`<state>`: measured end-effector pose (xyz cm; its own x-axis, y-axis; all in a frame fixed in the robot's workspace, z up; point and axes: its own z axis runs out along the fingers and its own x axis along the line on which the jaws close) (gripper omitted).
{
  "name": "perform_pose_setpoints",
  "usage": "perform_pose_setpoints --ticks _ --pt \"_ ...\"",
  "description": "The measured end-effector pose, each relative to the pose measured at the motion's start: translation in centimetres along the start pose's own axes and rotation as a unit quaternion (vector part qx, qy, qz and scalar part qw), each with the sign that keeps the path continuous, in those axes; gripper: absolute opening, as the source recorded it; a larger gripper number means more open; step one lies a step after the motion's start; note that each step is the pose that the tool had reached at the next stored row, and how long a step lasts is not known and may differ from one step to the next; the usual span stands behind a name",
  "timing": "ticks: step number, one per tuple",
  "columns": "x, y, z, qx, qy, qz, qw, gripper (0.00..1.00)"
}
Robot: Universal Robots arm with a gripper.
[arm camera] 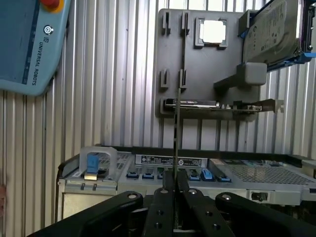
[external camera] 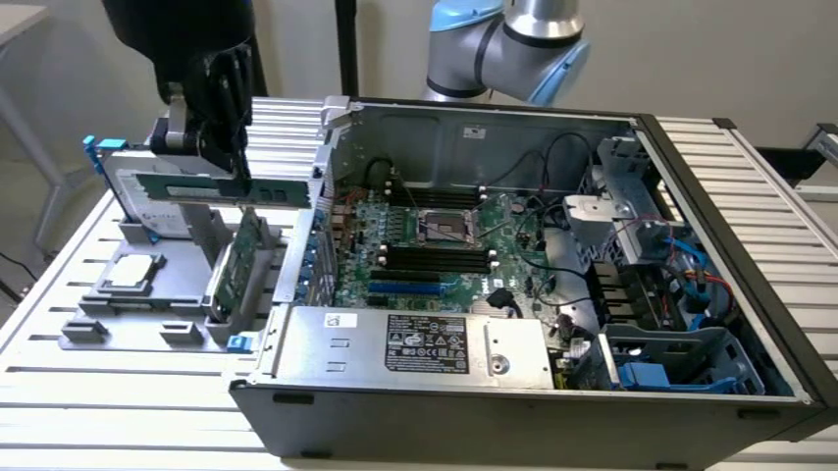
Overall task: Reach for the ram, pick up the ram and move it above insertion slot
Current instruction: 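Pick up the ram and move it above insertion slot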
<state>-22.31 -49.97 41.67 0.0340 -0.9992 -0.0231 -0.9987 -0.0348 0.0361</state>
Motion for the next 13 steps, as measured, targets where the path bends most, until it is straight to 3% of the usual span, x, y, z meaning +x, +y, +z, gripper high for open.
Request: perform_pose_setpoints --ticks 13 --pt "-0.1 -5.93 -0.22 -0.0001 -0.0002 0.000 1.0000 0.14"
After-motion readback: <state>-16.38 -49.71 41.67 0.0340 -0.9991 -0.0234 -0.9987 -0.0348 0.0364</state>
